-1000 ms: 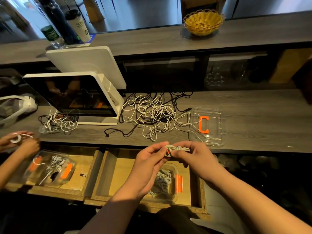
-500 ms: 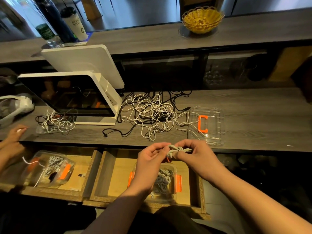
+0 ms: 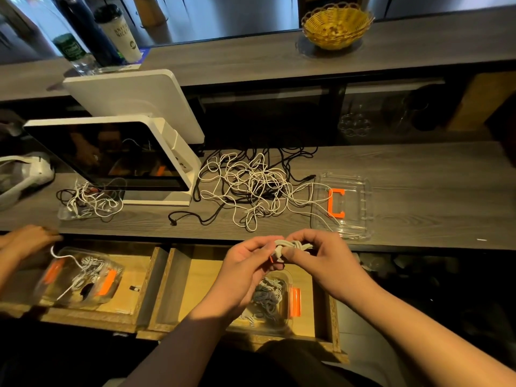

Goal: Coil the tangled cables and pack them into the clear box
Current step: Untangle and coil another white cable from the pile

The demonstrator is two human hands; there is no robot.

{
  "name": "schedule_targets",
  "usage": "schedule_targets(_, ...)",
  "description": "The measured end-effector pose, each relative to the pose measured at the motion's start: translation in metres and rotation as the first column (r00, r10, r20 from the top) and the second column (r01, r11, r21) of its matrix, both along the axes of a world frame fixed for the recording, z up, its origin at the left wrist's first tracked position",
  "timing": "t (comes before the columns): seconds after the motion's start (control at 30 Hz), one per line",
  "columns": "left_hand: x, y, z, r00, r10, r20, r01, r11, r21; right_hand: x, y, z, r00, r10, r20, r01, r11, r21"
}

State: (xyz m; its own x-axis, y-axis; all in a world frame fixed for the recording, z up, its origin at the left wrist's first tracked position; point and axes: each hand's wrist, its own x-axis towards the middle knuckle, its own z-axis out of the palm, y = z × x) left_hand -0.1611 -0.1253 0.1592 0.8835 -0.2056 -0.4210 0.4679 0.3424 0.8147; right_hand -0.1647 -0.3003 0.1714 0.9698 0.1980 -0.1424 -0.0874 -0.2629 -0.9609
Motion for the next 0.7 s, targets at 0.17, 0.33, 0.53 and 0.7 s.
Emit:
schedule_targets(0.17, 0.002, 0.004, 0.006, 0.997, -0.068, -0.023, 0.072, 0.969, 0.236, 0.004, -0.004, -0.002, 1.000, 0.025, -0.013, -0.026, 0.997, -0.073)
schedule_targets(0.33, 0.000, -0.010, 0.005, 0.966, -0.254, 0.052, 0.186, 0.820, 0.542, 0.002, -0.004, -0.012, 0.999, -0.051, 0.010, 0.052, 0.989, -0.142)
schedule_targets(0.53, -0.007, -0.005, -0.002, 0.939, -0.319, 0.128, 0.207, 0.823, 0.529, 0.001, -0.003, -0.016, 0.999, -0.050, -0.013, 0.049, 0.995, -0.081)
schedule_targets(0.7, -0.010, -0.011, 0.003, 0.986, -0.166, -0.017, 0.166, 0.960, 0.225, 0.005, -0.019, -0.015, 0.977, 0.113, -0.179, -0.070, 0.971, 0.229)
